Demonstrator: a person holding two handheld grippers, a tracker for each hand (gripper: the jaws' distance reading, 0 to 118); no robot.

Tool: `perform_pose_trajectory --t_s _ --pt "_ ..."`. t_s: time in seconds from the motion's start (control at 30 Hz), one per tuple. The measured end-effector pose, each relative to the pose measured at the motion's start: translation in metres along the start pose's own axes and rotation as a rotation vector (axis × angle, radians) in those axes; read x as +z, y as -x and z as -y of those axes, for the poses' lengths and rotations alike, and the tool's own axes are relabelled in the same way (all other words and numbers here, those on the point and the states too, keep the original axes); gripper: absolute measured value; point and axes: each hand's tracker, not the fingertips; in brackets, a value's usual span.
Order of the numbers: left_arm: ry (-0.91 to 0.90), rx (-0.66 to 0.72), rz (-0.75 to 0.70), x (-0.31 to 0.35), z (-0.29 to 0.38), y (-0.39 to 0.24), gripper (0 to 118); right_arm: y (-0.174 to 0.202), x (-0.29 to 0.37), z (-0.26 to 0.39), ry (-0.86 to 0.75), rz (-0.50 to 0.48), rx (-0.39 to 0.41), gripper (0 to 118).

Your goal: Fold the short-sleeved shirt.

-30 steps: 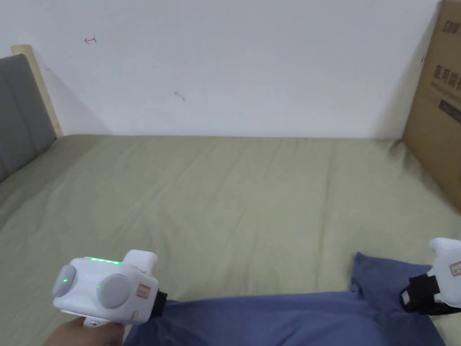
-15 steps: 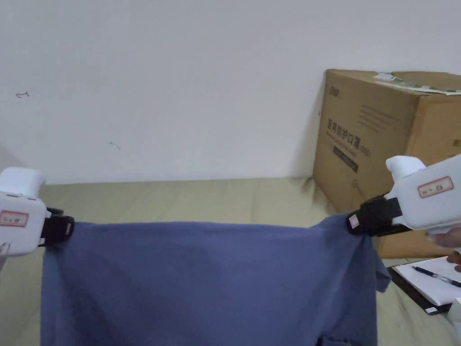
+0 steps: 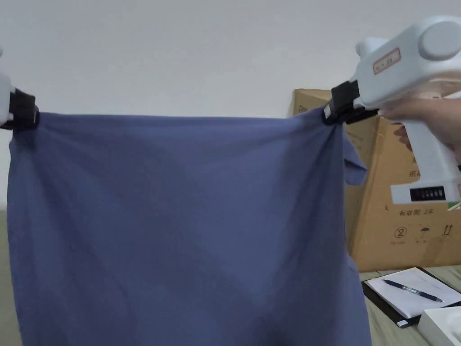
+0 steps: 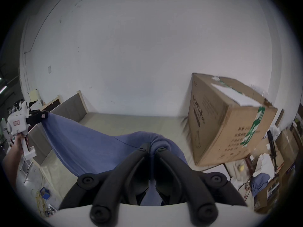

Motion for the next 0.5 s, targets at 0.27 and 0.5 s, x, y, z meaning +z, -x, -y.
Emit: perform_pose_trajectory --t_s 0.27,0.5 --pt "-0.13 0.013 -0.074 -0.06 -0.08 -0.001 2 0.011 -0.044 -0.098 -0.118 0.131 0.12 5" --pt "-0.254 -0.043 -0.176 -0.098 -0.108 -0.005 2 0.029 -0.075 -0.142 -0.251 0.232 0.207 5"
